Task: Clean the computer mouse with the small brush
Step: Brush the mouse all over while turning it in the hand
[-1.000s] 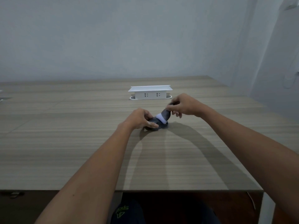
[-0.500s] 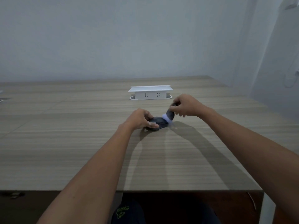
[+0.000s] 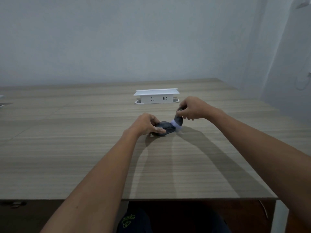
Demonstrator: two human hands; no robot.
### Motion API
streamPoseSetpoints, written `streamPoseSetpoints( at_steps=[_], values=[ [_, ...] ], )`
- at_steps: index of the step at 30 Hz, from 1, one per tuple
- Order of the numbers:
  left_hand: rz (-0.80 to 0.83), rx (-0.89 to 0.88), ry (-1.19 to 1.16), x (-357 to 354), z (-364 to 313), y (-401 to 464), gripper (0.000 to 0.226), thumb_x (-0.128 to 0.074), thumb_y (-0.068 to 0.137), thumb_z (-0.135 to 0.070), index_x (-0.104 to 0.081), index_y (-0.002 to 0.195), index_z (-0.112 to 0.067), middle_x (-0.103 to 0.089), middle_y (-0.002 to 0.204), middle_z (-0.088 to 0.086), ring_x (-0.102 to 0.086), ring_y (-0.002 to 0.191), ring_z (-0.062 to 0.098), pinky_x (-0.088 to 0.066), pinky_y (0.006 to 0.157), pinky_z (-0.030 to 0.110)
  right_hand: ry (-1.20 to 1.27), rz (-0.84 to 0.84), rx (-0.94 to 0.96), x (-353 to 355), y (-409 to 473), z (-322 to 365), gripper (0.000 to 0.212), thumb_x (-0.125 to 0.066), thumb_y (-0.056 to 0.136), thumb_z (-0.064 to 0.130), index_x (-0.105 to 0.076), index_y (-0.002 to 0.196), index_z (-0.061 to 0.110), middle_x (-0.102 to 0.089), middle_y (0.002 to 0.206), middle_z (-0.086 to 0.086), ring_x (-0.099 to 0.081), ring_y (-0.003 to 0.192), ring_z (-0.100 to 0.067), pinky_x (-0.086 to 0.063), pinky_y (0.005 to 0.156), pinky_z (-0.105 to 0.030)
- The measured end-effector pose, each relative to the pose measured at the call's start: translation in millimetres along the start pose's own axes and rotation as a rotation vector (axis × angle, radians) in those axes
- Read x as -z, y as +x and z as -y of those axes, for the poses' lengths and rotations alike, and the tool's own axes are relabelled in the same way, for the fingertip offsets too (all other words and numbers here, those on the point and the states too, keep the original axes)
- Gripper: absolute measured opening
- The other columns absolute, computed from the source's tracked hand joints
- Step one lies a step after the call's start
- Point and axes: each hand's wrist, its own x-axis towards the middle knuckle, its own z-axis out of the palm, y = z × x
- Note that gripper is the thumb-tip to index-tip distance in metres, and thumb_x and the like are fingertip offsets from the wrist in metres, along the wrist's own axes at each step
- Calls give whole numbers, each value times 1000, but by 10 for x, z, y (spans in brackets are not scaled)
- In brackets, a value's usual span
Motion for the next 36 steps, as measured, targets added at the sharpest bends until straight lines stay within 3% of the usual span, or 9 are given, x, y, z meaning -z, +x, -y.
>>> streamPoseSetpoints(
  at_steps=[2,6,9,14,18,24,28,33,36],
  values=[
    [4,3,-5,2,9,2,41,-91,65,-30,-77,99,-11,-78,86,0,-70,77,13,-56,81,30,56,-17,19,-9,13,21,16,-67,84,16,-75,82,2,-67,59,-3,-57,41,-7,-47,42,-23],
    [5,-14,-11,0,20,-5,43,-91,65,-31,-77,100,-11,-78,88,1,-71,79,13,-56,83,32,-89,20,-11,-18,21,48,13,-64,83,12,-74,78,6,-64,56,-3,-54,35,-4,-41,36,-16],
    [16,-30,-15,12,40,-20,44,-90,66,-32,-77,104,-13,-78,90,-1,-72,83,13,-56,83,28,9,-35,15,-18,81,98,13,-66,84,15,-72,75,9,-65,59,-3,-55,37,-3,-44,38,-17],
    [60,-53,-35,48,48,-56,43,-87,72,-25,-75,111,-13,-78,98,1,-73,90,14,-56,83,21,-99,16,6,-62,130,134,13,-65,83,13,-74,79,6,-65,60,-4,-60,47,-16,-44,40,-20],
    [91,-43,-43,71,84,-31,42,-87,72,-26,-76,111,-15,-79,98,0,-74,97,18,-57,92,30,4,-42,25,-31,158,201,13,-65,83,16,-73,75,10,-65,59,-2,-56,45,-11,-42,38,-18],
    [93,-30,-31,67,91,-22,43,-87,72,-28,-76,112,-16,-79,98,-3,-73,95,15,-55,95,34,-38,17,-41,-46,178,171,14,-65,85,14,-74,77,7,-64,60,-5,-54,44,-12,-41,37,-16],
    [75,-41,-31,65,88,-36,41,-87,72,-28,-76,110,-18,-79,96,-2,-74,96,18,-56,92,33,220,-46,-25,-40,184,212,16,-67,84,15,-74,76,3,-62,61,-5,-51,47,-12,-41,40,-19],
    [57,-34,-16,60,74,-32,43,-88,69,-29,-77,108,-15,-79,94,-2,-74,91,15,-56,90,30,-57,-15,-64,-65,187,200,16,-65,83,13,-75,77,1,-61,56,-4,-51,42,-14,-40,36,-18],
    [38,-45,-25,52,80,-25,42,-89,68,-29,-78,106,-14,-79,92,0,-73,85,13,-56,86,30,87,-56,-19,-58,186,219,15,-65,82,14,-74,73,6,-62,57,-4,-51,45,-15,-40,37,-19]
  ],
)
